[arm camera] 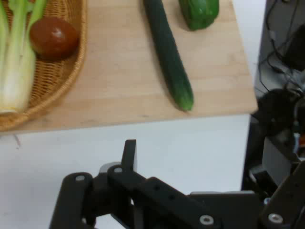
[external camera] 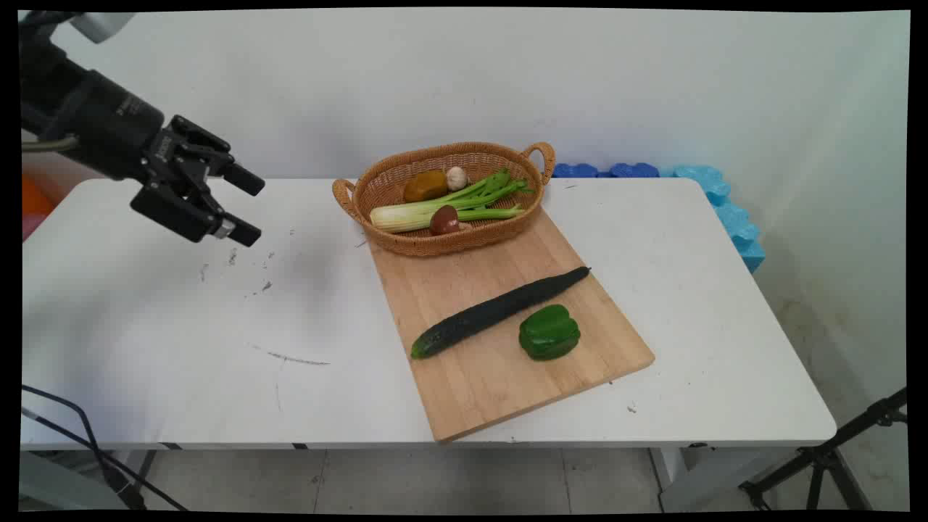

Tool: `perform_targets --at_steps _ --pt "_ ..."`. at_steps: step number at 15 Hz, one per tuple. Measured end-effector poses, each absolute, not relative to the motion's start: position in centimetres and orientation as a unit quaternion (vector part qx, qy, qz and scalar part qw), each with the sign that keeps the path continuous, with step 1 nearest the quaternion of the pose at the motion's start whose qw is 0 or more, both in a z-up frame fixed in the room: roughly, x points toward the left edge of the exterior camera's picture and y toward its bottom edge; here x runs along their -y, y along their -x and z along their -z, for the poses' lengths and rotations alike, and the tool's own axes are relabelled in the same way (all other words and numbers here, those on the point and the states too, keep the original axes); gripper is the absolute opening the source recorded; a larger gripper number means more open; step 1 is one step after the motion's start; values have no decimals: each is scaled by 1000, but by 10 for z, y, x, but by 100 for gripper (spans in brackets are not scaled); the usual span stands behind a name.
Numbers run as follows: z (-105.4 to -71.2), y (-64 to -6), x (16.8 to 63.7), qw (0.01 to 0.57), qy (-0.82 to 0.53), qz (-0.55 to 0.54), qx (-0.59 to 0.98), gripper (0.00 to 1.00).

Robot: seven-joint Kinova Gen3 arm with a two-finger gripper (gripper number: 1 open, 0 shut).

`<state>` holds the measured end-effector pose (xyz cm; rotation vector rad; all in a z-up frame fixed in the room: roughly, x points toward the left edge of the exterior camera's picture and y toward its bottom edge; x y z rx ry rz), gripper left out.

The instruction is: Pick up the potato from the vegetable basket

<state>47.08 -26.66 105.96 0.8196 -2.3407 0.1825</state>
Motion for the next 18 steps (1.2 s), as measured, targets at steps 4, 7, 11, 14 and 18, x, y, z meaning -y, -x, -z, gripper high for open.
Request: perform_targets --at_steps 4,7,11,14,18 --pt "-1060 -460 296 322 -347 -96 876 100" --pt "-1060 -451 328 319 -377 -122 861 100" --pt "-1052 -438 381 307 -421 -157 839 100" --pt "-1041 -430 416 292 -450 -176 826 100" --pt "-1013 -420 474 265 -491 -195 807 100"
